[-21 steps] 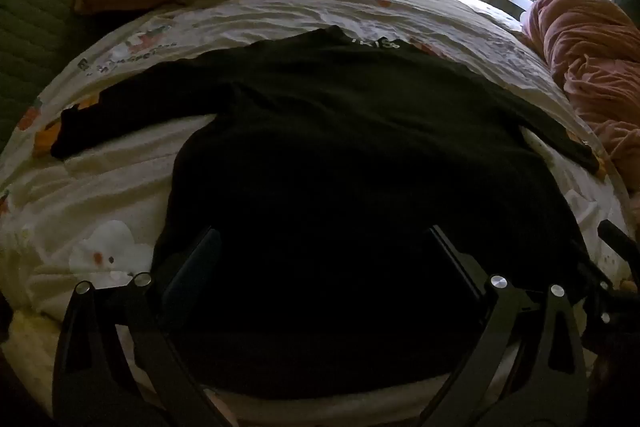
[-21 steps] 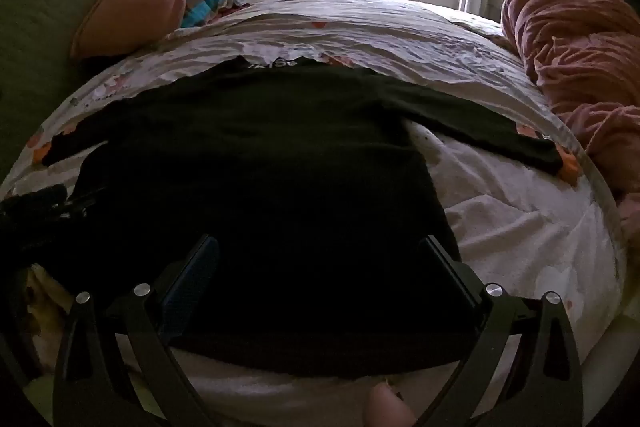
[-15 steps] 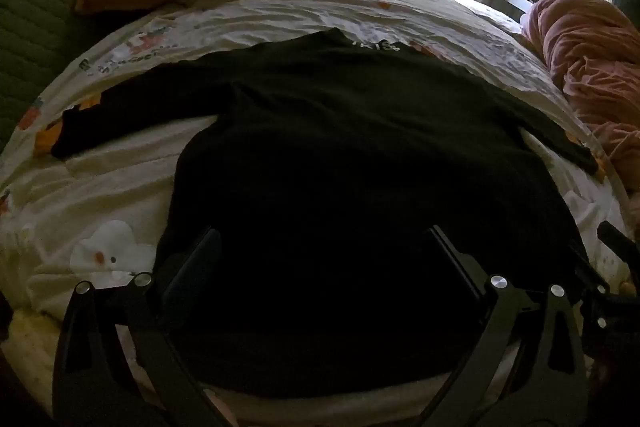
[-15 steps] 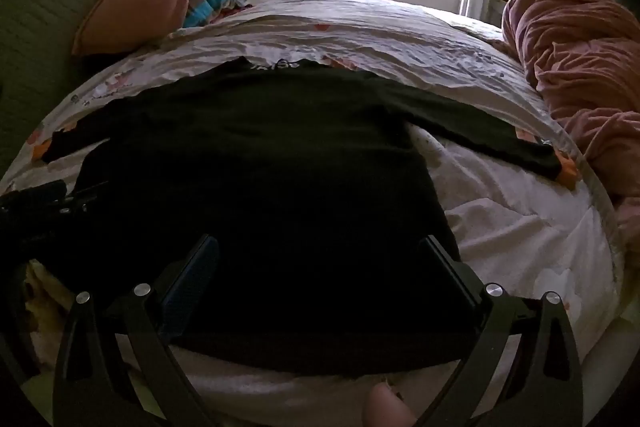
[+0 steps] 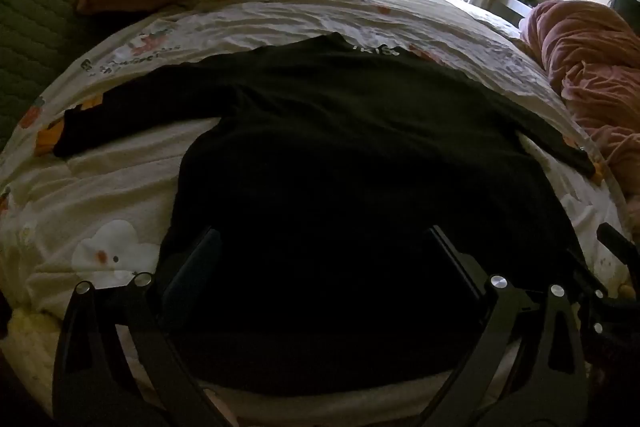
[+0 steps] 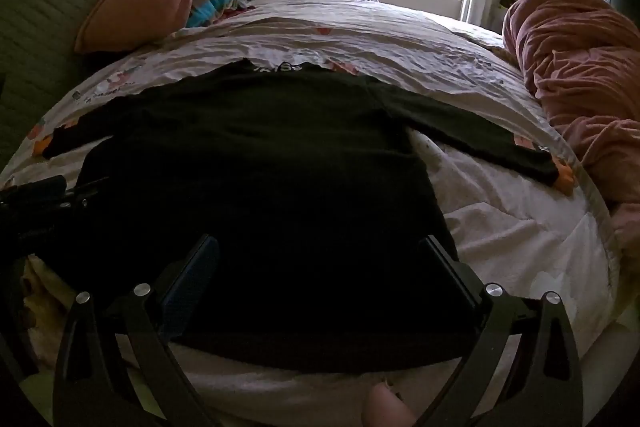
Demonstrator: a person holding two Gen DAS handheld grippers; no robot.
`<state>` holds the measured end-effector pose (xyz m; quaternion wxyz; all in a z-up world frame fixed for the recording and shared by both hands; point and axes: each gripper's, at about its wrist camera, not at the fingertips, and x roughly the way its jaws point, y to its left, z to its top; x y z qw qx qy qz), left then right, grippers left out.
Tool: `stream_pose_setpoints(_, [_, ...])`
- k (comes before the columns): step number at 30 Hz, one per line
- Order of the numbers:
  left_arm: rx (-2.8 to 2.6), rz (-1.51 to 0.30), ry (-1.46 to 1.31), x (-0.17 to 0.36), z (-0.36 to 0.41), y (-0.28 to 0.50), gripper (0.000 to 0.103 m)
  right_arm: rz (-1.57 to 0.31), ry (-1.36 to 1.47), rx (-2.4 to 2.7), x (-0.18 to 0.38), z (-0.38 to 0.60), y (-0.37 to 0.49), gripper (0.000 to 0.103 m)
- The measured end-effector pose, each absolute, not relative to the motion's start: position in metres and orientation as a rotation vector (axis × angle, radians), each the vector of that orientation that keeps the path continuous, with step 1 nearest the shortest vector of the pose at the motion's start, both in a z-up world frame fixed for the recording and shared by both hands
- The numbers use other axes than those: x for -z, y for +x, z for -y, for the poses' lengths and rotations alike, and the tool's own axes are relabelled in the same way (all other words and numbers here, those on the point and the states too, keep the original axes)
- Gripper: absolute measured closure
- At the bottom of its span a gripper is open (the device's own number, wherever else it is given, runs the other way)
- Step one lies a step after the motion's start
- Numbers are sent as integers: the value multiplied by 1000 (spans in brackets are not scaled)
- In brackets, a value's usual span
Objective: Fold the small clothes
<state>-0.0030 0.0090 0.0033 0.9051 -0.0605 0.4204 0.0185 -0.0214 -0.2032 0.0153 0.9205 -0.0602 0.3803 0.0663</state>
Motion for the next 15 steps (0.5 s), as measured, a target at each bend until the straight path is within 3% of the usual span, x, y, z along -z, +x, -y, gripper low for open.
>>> stream_pose_setpoints(15, [-41,-863,-122,-6,-8,-5,9,-787,-123,-133,-16,201,-23,4])
